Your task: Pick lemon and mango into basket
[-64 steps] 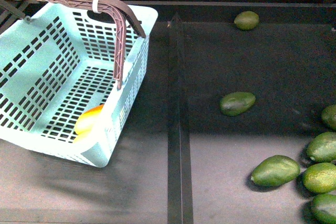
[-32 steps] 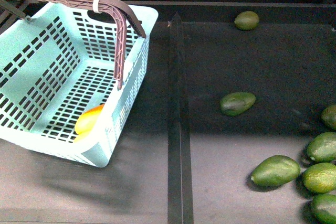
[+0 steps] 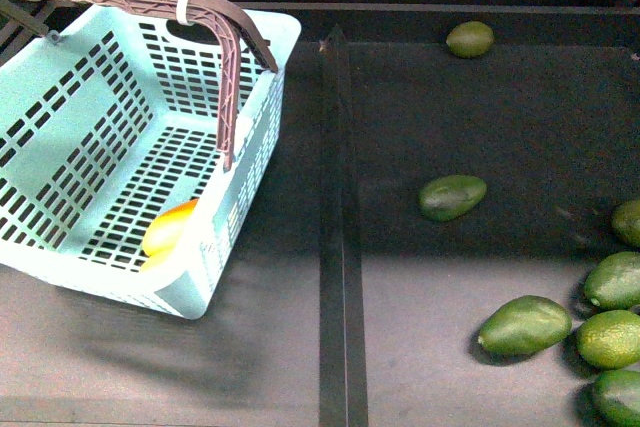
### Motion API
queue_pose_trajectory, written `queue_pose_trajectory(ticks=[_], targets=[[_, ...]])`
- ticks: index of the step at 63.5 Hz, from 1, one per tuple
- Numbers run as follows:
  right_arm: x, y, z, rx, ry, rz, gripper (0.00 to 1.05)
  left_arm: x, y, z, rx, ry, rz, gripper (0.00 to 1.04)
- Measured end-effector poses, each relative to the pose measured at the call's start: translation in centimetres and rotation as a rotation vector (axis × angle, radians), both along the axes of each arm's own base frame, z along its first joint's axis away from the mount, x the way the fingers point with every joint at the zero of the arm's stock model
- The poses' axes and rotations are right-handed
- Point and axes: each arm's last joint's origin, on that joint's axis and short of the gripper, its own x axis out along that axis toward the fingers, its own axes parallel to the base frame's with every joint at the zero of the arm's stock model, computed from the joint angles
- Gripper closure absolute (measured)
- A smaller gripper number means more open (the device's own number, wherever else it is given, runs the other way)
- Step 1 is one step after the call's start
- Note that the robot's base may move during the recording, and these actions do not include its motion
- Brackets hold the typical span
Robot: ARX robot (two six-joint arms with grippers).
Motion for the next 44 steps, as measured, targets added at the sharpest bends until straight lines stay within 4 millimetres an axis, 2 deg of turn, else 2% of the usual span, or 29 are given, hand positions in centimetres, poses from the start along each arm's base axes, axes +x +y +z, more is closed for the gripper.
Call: queue_pose_trajectory(ticks=[44], targets=[[0.0,0.0,0.0,0.0,0.0,0.0,0.09,-2.3,0.0,-0.1,0.0,0.012,0.0,1.01]])
